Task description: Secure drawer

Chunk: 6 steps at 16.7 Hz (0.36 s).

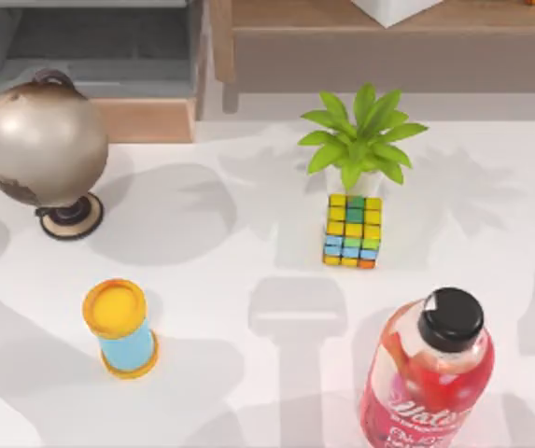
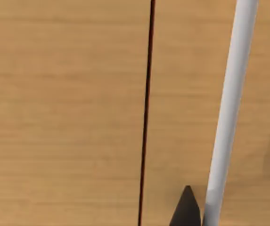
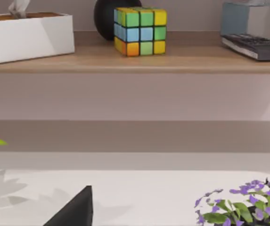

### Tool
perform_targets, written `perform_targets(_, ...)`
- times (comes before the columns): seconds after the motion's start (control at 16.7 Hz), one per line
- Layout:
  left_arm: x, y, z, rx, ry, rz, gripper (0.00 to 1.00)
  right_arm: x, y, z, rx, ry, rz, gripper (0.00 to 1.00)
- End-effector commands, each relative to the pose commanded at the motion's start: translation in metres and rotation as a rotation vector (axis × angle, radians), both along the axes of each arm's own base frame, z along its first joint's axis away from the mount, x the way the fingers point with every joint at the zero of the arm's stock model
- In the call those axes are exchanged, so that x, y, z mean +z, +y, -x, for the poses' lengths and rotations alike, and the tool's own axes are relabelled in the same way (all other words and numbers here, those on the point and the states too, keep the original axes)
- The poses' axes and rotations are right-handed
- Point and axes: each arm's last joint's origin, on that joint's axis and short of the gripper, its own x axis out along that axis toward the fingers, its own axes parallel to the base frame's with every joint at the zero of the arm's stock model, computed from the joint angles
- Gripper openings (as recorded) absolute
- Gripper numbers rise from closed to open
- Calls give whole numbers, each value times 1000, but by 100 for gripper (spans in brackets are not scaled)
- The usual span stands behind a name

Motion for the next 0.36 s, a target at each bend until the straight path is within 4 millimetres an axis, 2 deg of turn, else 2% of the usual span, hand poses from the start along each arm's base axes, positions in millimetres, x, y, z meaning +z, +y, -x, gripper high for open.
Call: perform_targets(0.36,0,0,0,0,0,0,100,0,0,0,0,0,0,100)
